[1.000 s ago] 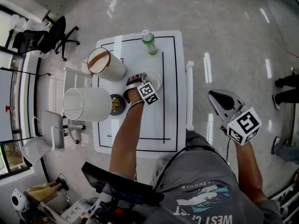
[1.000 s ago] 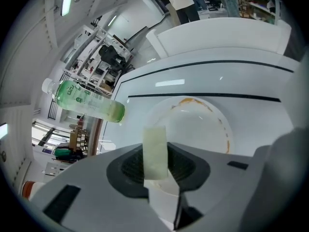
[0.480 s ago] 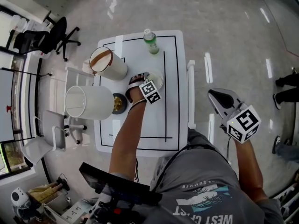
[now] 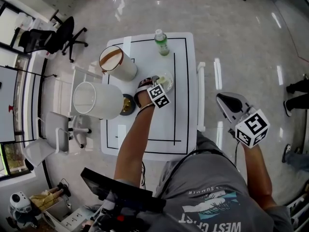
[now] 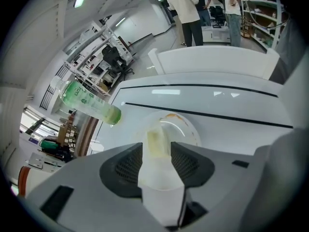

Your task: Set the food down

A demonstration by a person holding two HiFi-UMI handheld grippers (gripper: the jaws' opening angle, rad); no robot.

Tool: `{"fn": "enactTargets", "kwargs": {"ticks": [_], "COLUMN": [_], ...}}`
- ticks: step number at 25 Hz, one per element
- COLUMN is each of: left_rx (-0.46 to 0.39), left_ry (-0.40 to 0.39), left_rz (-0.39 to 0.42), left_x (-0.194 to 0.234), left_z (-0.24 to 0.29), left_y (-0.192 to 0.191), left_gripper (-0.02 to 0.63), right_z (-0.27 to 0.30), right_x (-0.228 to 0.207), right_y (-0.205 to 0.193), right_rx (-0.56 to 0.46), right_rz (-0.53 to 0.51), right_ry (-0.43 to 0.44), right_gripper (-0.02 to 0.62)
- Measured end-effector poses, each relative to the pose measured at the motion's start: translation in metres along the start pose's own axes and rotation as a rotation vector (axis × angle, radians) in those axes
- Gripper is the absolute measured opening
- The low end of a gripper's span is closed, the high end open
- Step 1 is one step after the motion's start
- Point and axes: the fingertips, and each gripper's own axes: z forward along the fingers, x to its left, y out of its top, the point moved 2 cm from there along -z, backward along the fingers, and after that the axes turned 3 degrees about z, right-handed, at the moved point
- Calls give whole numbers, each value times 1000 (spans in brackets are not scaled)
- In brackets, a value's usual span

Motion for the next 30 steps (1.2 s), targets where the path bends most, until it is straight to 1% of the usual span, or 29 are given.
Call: {"fn": "enactTargets", "kwargs": {"ticks": [3,5,9,13,17,19,21,24,28,30], "left_rx": [-35,-72,-187,-351,-520,-611,-704,-841,-994,-1053], "left_ry": [13,35,108,184,252,284,312,331,321,319], "left_rz": [-22,-45,-142,-239,-314,-364,-414,-483,-581,-630], "left_x": [1,6,25,43,55,60,65,65,60,53], "left_z": [-12,-24,-63,-119,-185,-221,-257,-305,-359,-384], "left_y": [5,10,25,47,62,65,65,63,53,42], "left_gripper": [172,172,172,170,163,123,64,12,8,8], "right_z": [-1,-1,0,-1,0,-1,-2,-6,-13,-19], "right_x": [7,12,22,35,52,61,70,85,103,113], "right_y": [-1,-3,0,3,9,15,21,31,47,54], "right_rx": [-4,-9,-26,-49,-75,-93,-113,-143,-187,-210], "right_rz": [-1,-2,1,16,-4,-14,-21,-38,-64,-77], "right_ry": [1,5,20,45,82,98,111,129,155,166], "right_gripper": [8,8,8,8,8,7,6,6,6,6]}}
